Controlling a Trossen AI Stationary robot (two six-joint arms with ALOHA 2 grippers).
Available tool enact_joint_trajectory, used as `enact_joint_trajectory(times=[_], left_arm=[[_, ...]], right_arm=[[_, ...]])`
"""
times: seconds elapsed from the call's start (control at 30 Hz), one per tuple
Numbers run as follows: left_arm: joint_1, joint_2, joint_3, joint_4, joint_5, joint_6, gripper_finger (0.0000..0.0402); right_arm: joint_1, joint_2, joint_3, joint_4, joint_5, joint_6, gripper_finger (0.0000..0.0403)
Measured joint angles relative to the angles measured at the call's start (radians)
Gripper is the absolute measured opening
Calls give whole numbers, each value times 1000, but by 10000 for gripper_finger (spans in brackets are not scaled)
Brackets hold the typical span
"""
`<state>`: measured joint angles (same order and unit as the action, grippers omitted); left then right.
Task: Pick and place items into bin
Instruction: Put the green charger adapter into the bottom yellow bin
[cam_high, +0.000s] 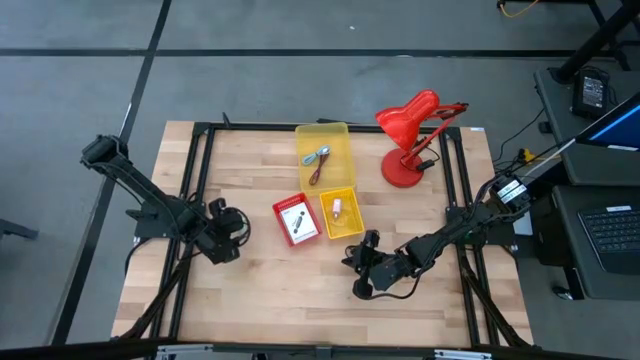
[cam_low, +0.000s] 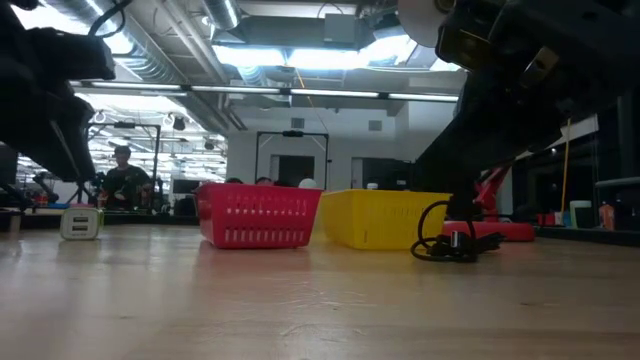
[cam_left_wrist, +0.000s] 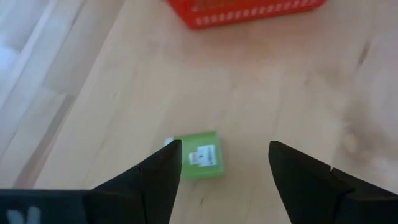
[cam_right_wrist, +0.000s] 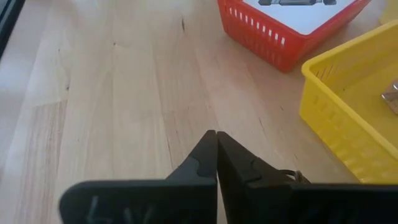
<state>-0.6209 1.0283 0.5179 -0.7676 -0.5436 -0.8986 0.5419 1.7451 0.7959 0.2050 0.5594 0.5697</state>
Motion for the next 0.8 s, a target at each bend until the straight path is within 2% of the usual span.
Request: enact_joint_trajectory(times=[0.17,0.8], left_arm=[[35,12,0,-48,43,-61,235],[155,129,0,-48,102,-22,235]], right_arm=[[0,0,0,0,0,0,0],[0,0,0,0,0,1,0]])
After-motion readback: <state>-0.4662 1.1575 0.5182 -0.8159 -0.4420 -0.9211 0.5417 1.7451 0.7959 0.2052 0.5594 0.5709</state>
